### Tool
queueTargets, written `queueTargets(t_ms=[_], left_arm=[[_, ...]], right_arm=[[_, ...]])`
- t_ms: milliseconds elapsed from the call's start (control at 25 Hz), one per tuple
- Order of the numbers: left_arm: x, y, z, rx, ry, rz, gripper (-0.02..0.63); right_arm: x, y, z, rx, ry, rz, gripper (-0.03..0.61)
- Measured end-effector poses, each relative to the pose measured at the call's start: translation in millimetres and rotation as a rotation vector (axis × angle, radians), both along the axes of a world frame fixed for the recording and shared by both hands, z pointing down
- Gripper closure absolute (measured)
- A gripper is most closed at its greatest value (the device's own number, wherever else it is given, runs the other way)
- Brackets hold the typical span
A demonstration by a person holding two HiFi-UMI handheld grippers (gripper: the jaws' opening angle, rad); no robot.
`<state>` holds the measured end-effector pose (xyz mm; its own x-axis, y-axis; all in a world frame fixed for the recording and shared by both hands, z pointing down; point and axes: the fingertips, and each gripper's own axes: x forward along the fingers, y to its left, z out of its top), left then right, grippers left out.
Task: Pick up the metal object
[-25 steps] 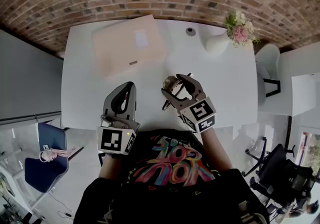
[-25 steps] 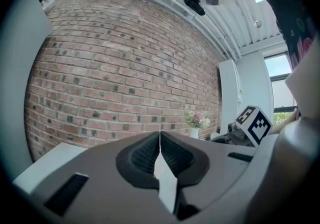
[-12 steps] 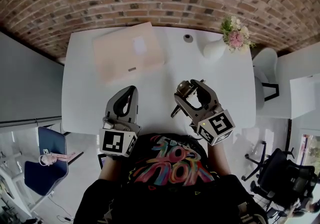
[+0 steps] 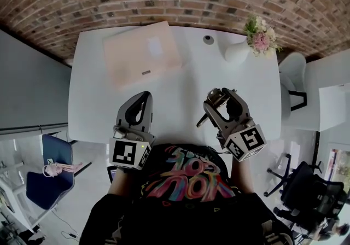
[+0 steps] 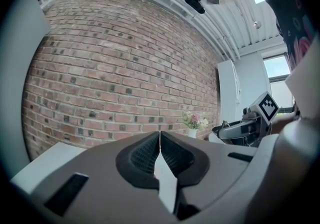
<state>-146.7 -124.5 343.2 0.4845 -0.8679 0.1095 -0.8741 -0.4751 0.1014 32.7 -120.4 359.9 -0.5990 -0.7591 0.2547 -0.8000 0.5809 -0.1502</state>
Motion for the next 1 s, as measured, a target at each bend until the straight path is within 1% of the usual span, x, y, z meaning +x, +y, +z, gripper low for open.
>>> queueTargets(t_ms=[480, 1000], left_arm=[[-1.6, -0.3, 0.1, -0.01, -0.003, -0.008, 0.584], [-3.2, -3.0, 2.4, -0.015, -0.008, -0.016, 0.584]], right_arm=[[-1.6, 2.0, 3.7, -0.025, -0.007, -0.006, 0.264], [-4.1, 0.1, -1.8, -0.008, -0.013, -0.01, 0.264]])
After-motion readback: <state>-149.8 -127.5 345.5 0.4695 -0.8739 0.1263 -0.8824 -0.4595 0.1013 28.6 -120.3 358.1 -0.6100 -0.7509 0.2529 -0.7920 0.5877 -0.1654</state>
